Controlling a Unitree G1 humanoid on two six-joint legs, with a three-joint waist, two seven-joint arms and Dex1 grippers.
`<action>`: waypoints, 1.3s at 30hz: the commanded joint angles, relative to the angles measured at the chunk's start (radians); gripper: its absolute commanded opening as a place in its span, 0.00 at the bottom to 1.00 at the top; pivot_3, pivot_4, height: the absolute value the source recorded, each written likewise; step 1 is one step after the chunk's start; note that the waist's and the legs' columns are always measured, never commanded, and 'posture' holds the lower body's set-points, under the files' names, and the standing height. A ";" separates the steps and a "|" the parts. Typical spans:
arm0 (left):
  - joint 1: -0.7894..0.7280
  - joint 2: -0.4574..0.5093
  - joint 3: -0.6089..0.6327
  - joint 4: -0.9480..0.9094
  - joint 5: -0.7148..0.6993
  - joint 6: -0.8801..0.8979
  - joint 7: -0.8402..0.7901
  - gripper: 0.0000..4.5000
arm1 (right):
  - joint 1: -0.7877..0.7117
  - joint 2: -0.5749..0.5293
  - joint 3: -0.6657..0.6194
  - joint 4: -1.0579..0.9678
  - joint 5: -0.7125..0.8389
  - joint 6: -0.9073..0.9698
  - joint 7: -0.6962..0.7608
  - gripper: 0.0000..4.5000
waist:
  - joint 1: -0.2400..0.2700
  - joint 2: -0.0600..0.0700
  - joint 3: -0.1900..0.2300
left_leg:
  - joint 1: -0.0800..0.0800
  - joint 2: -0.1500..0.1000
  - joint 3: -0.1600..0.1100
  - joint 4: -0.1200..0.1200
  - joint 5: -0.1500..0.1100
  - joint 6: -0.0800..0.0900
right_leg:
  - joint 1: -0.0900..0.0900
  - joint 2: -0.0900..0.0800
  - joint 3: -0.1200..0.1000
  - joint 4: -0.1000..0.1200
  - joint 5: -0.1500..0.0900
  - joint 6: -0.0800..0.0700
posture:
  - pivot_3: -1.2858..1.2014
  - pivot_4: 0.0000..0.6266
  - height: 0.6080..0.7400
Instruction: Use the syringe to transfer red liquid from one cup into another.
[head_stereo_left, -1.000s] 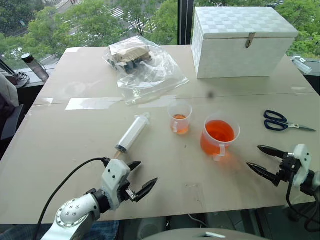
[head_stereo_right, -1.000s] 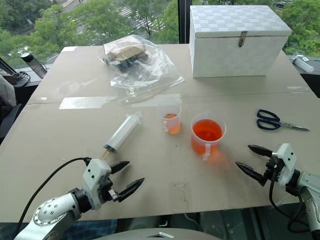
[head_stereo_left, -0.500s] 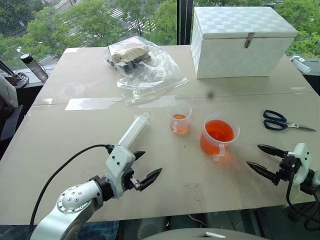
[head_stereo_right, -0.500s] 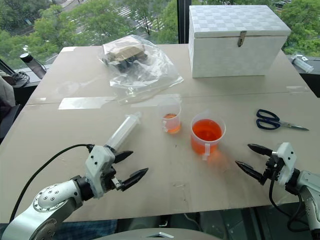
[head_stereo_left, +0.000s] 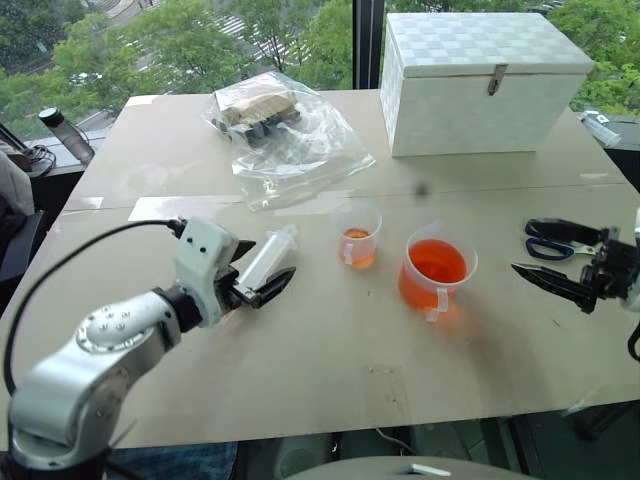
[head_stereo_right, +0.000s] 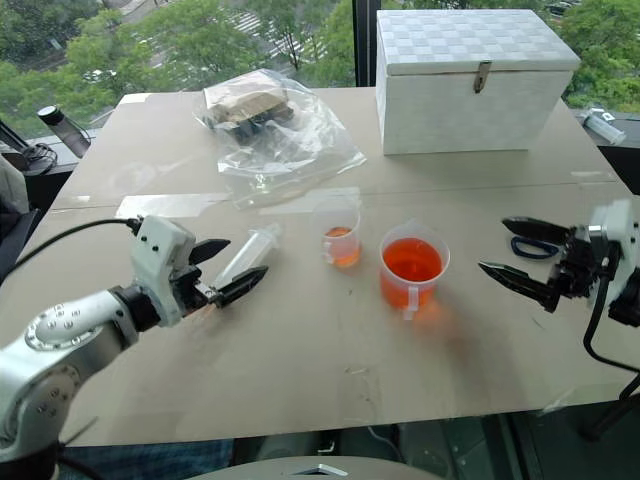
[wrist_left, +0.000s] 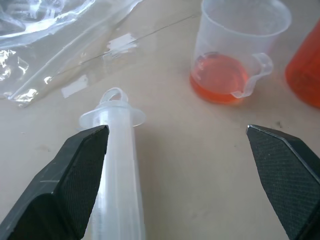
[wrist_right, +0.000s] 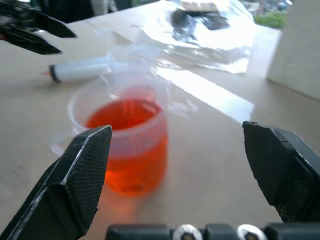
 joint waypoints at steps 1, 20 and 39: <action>-0.081 0.049 0.043 0.006 -0.122 0.183 0.031 1.00 | -0.088 -0.028 0.027 -0.111 0.107 0.102 -0.032 0.99 | 0.002 -0.001 0.001 | -0.001 0.000 0.000 0.000 0.000 0.000 | 0.000 0.000 0.000 -0.001 0.000 0.000 | 0.52 0.24 1.00; -0.697 0.234 -0.476 0.540 -0.024 0.551 -0.020 1.00 | -0.397 0.004 0.214 -0.326 0.234 0.328 -0.265 0.99 | 0.004 -0.011 0.007 | -0.017 -0.001 -0.001 0.004 0.005 -0.007 | -0.018 0.001 0.000 0.004 0.000 0.001 | 0.52 0.24 1.00; -1.118 0.251 -1.074 0.859 0.253 0.369 -0.468 1.00 | -0.390 0.088 0.264 -0.359 0.214 0.316 -0.335 0.99 | 0.004 -0.011 0.007 | -0.019 -0.001 0.000 0.006 0.005 -0.007 | -0.019 0.003 -0.001 0.007 0.000 0.001 | 0.52 0.24 1.00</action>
